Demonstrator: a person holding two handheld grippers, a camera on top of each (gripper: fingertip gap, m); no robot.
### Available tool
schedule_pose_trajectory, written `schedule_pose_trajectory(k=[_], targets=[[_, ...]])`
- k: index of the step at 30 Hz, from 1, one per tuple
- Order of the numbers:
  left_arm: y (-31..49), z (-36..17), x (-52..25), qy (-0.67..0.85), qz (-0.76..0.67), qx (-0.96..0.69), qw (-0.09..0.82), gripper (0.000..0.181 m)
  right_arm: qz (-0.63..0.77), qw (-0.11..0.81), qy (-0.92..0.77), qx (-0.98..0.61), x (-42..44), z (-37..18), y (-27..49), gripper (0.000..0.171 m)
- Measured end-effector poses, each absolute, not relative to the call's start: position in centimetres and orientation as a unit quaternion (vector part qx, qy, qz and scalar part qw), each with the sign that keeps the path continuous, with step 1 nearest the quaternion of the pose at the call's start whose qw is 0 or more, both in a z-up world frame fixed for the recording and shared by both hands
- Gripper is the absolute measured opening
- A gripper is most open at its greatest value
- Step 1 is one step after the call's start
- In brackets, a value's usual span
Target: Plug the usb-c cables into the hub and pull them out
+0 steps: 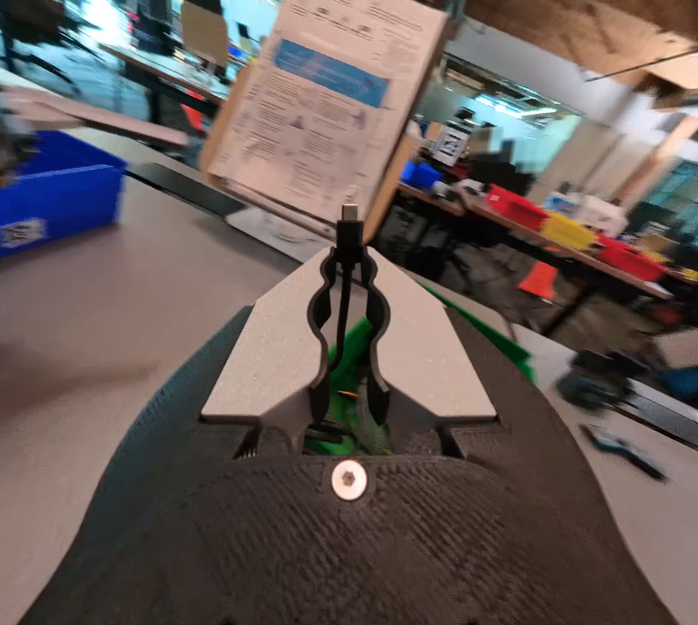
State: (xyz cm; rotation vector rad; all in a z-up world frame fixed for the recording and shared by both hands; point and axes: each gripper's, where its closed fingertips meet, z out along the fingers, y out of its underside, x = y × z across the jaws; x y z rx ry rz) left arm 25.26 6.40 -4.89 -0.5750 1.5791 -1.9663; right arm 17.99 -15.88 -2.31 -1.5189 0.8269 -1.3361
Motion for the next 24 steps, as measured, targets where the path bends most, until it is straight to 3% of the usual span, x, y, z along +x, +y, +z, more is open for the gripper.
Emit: schedule_pose_trajectory(k=[3, 9, 15, 19, 24], targets=[[5.8, -4.9, 24.9, 0.593, -0.735, -0.202, 0.257, 0.021, -0.576, 0.418, 0.366, -0.599, 19.3, -0.3, -21.3, 0.011], [5.9, -5.3, 25.2, 0.594, -0.739, -0.207, 0.239, 0.021, -0.618, 0.315, 0.422, -0.584, 23.2, -1.4, -28.2, 0.012], [5.9, -5.7, 25.3, 0.599, -0.74, -0.207, 0.227, 0.022, -0.611, 0.349, 0.461, -0.541, 25.7, -2.8, -30.1, 0.012], [5.4, -5.9, 25.0, 0.605, -0.739, -0.199, 0.22, 0.022, -0.564, 0.344, 0.481, -0.577, 26.8, -7.0, -29.9, 0.012], [5.1, -6.0, 24.8, 0.609, -0.739, -0.193, 0.212, 0.021, -0.456, 0.254, 0.499, -0.691, 24.9, -15.0, -29.9, 0.012]])
